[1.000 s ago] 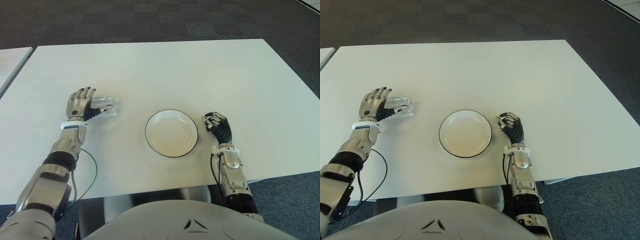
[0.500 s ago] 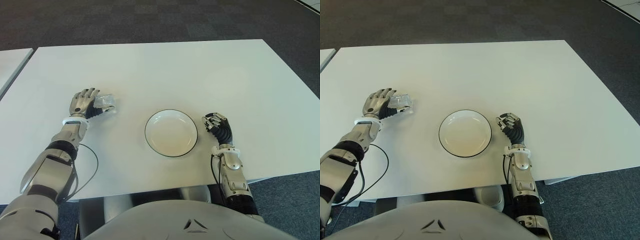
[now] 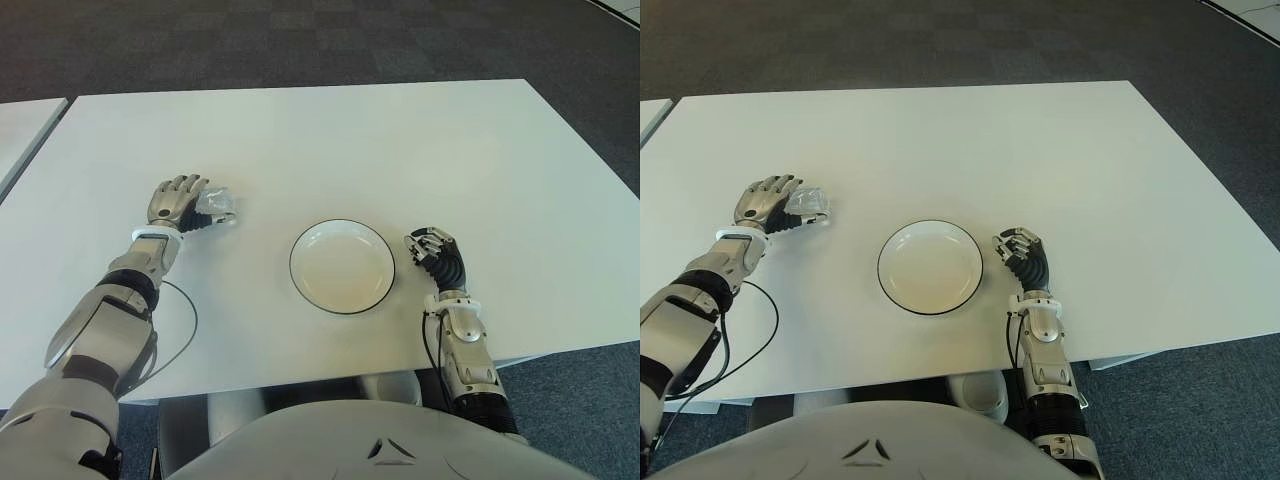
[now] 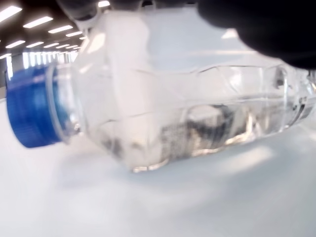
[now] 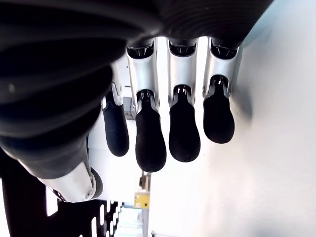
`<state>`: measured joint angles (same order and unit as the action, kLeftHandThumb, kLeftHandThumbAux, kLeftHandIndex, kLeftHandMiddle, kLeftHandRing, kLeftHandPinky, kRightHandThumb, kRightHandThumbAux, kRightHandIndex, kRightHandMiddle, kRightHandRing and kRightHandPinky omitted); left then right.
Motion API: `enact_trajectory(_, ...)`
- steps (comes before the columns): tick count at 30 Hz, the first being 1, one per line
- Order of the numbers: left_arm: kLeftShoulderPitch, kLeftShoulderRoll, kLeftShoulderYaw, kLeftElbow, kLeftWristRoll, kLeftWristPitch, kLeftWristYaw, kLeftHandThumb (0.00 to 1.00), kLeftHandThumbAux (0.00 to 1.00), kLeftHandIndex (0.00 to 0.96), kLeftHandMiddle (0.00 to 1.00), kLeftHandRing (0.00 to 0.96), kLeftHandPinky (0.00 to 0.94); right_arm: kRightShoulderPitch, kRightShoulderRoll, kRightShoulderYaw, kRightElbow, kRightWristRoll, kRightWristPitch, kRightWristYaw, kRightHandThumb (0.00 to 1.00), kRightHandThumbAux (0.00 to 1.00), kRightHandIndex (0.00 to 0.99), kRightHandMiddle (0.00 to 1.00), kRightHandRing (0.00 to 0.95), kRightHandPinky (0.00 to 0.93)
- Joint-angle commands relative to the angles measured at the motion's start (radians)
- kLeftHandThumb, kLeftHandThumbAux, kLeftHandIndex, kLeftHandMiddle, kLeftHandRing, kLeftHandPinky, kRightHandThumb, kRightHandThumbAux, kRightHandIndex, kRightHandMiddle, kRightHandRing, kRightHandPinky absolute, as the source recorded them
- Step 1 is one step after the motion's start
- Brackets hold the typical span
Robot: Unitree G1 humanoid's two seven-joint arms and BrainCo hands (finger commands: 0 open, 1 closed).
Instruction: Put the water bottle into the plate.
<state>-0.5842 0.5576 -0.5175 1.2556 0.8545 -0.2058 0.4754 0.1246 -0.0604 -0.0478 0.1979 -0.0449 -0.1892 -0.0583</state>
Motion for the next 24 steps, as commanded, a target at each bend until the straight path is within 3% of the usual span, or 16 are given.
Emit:
enact_trajectory(1, 0.049, -0.034, -0.067, 0.032, 0.030, -0.015, -0.055, 0.593, 0.160, 0.000, 0.000, 0.000, 0.000, 0.026, 0.002, 0.000, 0.020, -0.003, 0.035, 0.001, 0.705, 0.730, 0.438, 0.702, 0.690, 0.689)
enact_trajectory(14, 0.043, -0.082, -0.168, 0.091, 0.051, -0.004, -0.001, 0.615, 0.275, 0.000, 0.000, 0.000, 0.000, 0.033, 0.003, 0.000, 0.002, -0.007, 0.057, -0.003, 0.705, 0.730, 0.438, 0.701, 0.687, 0.685)
enact_trajectory(24, 0.023, -0.089, -0.216, 0.105, 0.039, -0.001, -0.077, 0.640, 0.405, 0.000, 0.007, 0.019, 0.079, 0.039, 0.005, -0.003, -0.003, -0.004, 0.061, -0.005, 0.705, 0.730, 0.438, 0.700, 0.688, 0.688)
